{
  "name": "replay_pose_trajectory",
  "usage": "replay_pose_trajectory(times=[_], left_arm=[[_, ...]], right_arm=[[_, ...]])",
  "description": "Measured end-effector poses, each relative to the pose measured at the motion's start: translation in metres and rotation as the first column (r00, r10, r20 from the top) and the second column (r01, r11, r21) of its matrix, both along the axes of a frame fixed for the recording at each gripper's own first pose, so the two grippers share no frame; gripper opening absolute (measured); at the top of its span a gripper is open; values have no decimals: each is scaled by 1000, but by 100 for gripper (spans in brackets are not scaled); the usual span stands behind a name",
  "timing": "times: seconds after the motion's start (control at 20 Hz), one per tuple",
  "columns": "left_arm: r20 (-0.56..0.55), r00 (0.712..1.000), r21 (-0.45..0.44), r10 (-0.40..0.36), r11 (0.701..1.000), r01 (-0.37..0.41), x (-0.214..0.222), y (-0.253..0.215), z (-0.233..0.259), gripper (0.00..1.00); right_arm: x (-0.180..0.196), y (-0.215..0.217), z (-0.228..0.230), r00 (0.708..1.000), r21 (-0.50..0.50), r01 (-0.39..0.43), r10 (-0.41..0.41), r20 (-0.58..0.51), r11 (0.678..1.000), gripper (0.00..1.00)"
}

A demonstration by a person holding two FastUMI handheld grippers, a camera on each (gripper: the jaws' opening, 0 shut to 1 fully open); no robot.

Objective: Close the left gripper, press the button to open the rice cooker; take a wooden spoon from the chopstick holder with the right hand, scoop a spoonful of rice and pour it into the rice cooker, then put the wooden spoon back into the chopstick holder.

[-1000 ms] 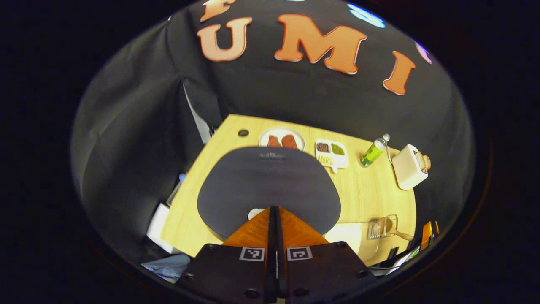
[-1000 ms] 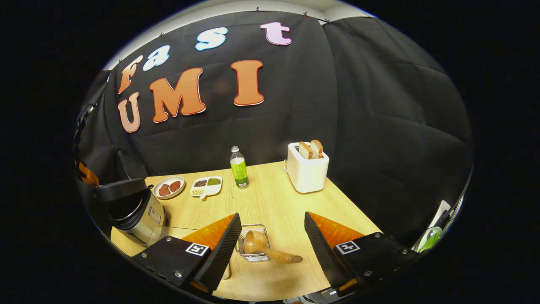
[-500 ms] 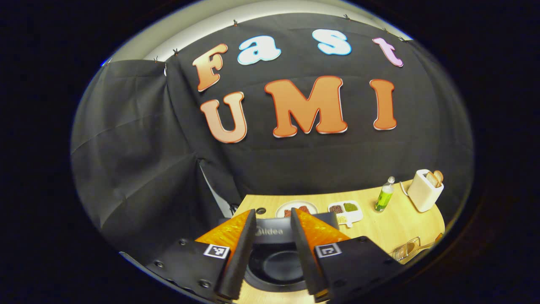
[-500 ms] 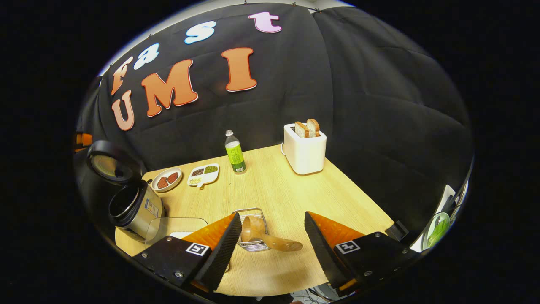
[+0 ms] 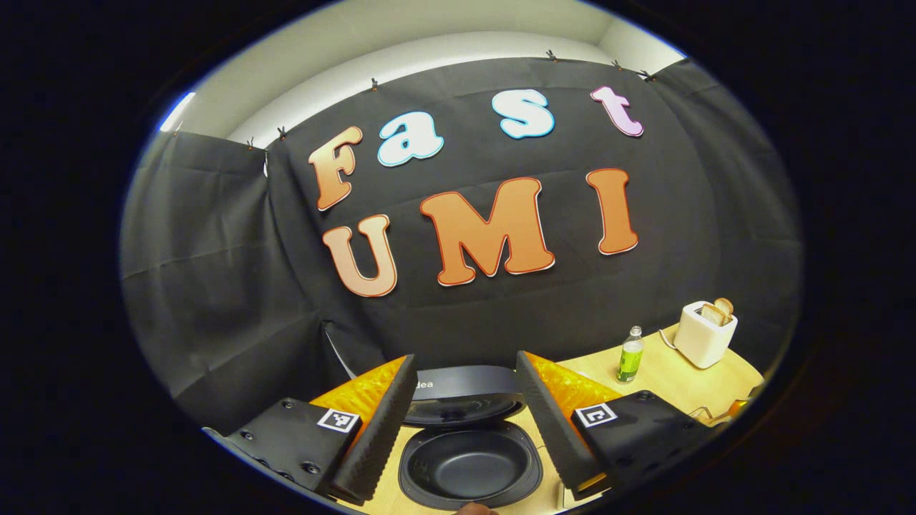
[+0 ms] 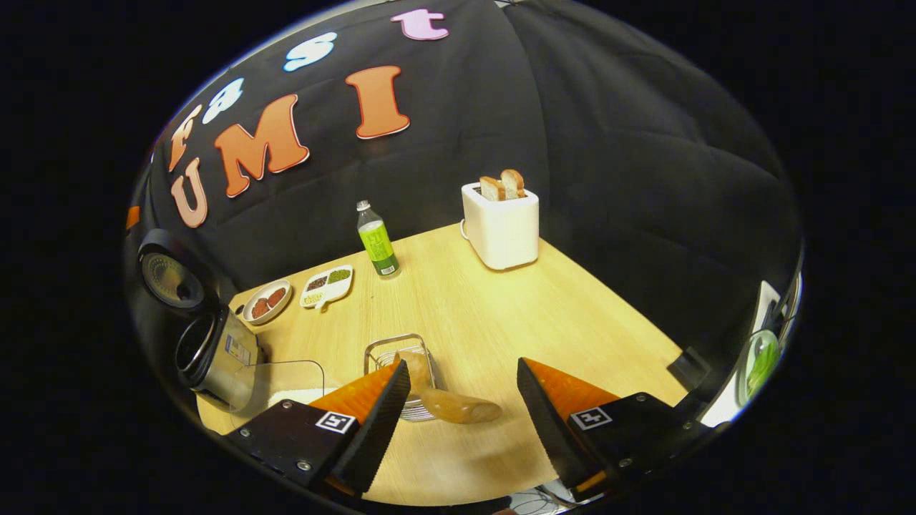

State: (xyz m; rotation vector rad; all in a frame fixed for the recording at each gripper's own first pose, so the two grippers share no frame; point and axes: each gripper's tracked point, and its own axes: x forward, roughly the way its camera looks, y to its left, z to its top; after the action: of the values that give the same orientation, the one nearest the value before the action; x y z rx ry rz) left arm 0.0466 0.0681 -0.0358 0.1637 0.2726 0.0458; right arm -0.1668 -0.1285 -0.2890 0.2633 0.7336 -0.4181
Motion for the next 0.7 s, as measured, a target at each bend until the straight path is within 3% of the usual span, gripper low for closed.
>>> replay_pose_trajectory(times=[0.05, 0.2, 0.25, 0.3, 0.45, 0.5, 0.7], left_arm=[[9, 1000, -8, 0, 1000, 0, 0, 0, 2, 100], [1, 1000, -4, 5, 1000, -5, -4, 1, -1, 100], [-4, 1000, -1, 7, 1000, -7, -5, 2, -2, 93], [-6, 1000, 1, 11, 1000, -11, -7, 2, -4, 100], [-17, 1000, 6, 18, 1000, -18, -12, 4, -6, 100], [-15, 1000, 7, 17, 1000, -17, -12, 4, -5, 94], [-12, 1000, 13, 22, 1000, -22, -16, 6, -4, 100]], right_arm=[[-1, 3, -6, 1000, 19, 12, -12, -2, 1000, 93], [-2, 3, -21, 997, 76, 83, -83, 2, 994, 93], [0, 3, -27, 993, 105, 113, -115, 7, 988, 93], [2, 7, -33, 990, 147, 140, -143, 6, 979, 94], [2, 20, -50, 982, 255, 186, -188, -20, 949, 94], [6, 20, -49, 981, 271, 188, -194, -6, 944, 91], [26, 25, -38, 990, 252, 128, -141, 32, 959, 69]])
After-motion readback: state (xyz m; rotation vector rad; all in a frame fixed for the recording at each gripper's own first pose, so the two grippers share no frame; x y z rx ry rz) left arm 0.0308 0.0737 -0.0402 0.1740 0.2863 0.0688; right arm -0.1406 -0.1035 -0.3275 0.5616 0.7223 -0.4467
